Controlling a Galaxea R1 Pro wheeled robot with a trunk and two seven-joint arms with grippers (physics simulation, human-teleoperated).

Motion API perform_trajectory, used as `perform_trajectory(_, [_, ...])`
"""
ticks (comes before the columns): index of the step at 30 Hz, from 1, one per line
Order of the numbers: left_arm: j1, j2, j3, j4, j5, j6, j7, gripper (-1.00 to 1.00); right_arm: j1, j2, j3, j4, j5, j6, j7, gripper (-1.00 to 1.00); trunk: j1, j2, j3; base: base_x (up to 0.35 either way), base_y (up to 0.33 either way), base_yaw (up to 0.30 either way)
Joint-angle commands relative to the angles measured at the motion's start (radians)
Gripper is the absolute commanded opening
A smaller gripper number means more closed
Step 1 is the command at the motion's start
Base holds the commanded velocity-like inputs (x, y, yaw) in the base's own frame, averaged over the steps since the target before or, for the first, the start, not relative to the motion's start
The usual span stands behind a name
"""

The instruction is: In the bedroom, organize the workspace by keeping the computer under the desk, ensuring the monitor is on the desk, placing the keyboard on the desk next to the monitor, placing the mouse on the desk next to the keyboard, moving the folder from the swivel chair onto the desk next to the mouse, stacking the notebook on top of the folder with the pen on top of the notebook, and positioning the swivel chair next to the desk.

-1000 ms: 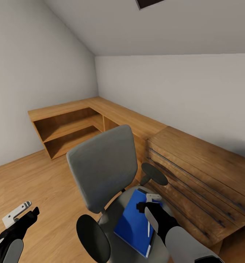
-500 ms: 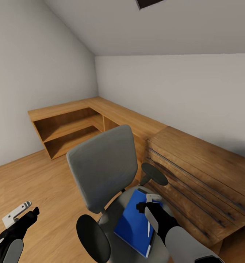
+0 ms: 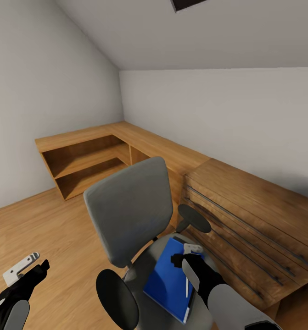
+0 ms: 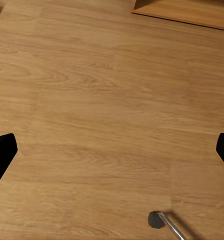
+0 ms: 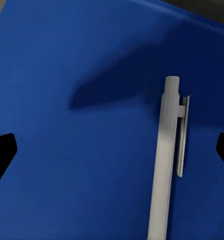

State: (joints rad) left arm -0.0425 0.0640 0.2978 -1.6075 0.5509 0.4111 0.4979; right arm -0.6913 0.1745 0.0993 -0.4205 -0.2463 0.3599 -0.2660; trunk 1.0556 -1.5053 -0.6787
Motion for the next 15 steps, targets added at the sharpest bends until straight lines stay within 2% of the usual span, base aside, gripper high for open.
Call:
perform_trajectory(1, [0.0, 0.0, 0.0, -0.002, 0.009, 0.003, 0.007, 1.0, 0.0, 0.0, 0.005, -0.001, -0.009, 0.004, -0.009, 1.0, 0.0, -0.001, -0.001, 0.0, 0.0, 0.0])
perform_trajectory(15, [0.0, 0.0, 0.0, -0.002, 0.009, 0.003, 0.007, 1.0, 0.0, 0.0, 0.006, -0.001, -0.008, 0.012, -0.013, 1.0, 0.0, -0.001, -0.001, 0.0, 0.0, 0.0])
